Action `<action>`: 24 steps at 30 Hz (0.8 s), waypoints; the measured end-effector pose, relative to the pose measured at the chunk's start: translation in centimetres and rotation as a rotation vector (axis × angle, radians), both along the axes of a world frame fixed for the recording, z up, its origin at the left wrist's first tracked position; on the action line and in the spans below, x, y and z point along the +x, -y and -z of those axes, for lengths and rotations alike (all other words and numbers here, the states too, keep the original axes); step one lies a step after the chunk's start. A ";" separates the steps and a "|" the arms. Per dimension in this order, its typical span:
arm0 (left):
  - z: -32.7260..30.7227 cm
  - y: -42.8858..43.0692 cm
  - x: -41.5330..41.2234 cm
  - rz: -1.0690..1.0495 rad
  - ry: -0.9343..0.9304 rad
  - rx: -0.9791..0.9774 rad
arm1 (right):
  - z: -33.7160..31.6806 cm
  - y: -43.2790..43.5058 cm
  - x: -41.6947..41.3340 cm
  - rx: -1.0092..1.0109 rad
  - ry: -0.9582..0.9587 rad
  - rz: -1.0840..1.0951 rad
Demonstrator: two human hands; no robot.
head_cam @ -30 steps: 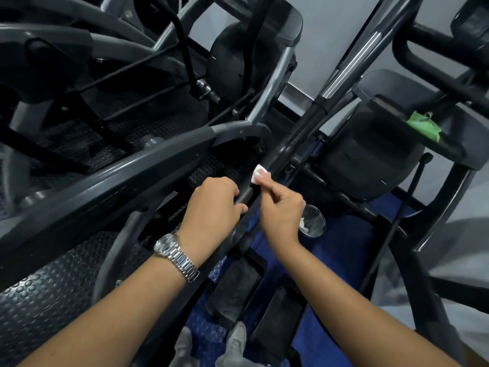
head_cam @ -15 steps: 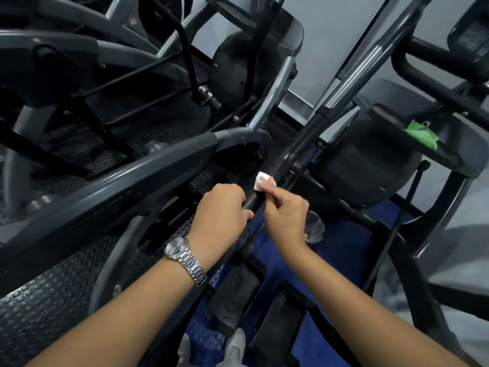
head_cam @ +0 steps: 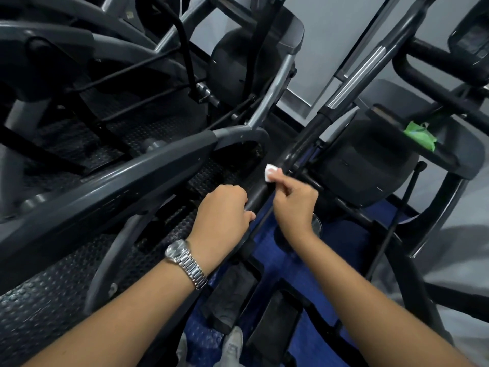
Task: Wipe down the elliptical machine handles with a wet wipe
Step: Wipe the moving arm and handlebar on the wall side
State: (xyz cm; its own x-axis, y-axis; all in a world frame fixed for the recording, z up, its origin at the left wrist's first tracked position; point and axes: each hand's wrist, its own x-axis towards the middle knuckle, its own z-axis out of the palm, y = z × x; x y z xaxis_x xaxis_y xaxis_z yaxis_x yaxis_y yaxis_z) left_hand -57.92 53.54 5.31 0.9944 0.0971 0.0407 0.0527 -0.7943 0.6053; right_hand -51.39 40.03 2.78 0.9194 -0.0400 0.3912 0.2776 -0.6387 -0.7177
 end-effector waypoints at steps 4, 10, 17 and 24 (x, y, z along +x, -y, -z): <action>-0.1 -0.1 0.1 0.016 0.000 0.016 | -0.5 0.2 2.3 -0.053 -0.059 0.066; 0.0 -0.1 -0.1 0.008 0.011 0.019 | 0.8 0.9 -0.5 -0.132 0.092 -0.179; -0.2 -0.1 -0.1 0.007 -0.017 0.000 | 0.2 1.1 3.0 -0.212 0.082 -0.172; -0.1 -0.2 -0.1 0.004 -0.035 -0.022 | 0.4 2.5 3.7 -0.262 0.168 -0.258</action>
State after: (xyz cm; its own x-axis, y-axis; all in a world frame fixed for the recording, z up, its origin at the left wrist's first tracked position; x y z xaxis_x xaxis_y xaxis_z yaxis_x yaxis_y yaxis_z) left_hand -58.04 53.76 5.45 0.9956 0.0934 0.0039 0.0708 -0.7808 0.6208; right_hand -47.65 37.55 2.43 0.8089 0.3046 0.5029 0.5519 -0.6882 -0.4709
